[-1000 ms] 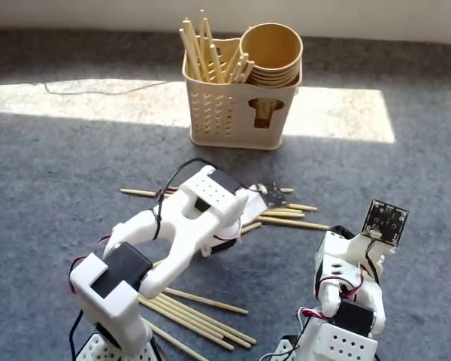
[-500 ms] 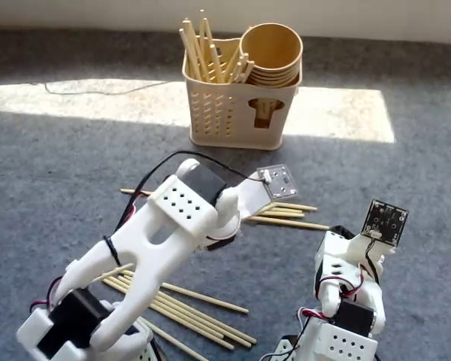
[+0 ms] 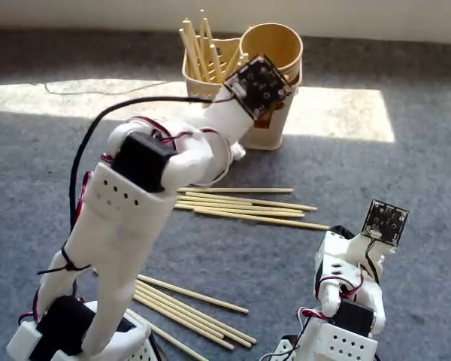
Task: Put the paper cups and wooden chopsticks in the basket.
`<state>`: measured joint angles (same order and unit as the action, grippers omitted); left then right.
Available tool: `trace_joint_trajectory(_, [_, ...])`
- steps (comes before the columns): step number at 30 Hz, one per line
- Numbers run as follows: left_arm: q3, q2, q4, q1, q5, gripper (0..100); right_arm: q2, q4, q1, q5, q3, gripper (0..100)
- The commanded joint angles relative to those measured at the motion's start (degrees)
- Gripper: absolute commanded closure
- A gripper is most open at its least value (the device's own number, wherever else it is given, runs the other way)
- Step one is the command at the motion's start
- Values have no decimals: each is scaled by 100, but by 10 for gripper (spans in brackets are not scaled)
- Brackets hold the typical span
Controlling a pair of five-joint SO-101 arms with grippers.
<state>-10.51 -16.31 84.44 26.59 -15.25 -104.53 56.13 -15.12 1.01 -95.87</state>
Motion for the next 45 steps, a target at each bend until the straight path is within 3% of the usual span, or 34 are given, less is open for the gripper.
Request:
trace_joint_trajectory(1, [-1244,-224,-747,-180,545,995,-66,-136,-66,-18,-681,992])
trace_joint_trajectory(9, [-1508,-207,-3349,-708,1389,995,-66,-136,-66,-18,-681,992])
trace_joint_trajectory(15, [-1358,31,-4589,-1165,2251,995,-66,-136,-66,-18,-681,992])
trace_joint_trajectory(23, [-1358,936,-5538,-1358,2286,995,-66,-136,-66,-18,-681,992])
trace_joint_trajectory(31, [-1358,1692,-5626,-1666,2303,995,-66,-136,-66,-18,-681,992])
trace_joint_trajectory(37, [-1402,1710,-4149,-1719,2576,870,-66,-136,-66,-18,-681,992])
trace_joint_trajectory(45, [-1516,1569,-3376,-1727,2549,866,-66,-136,-66,-18,-681,992])
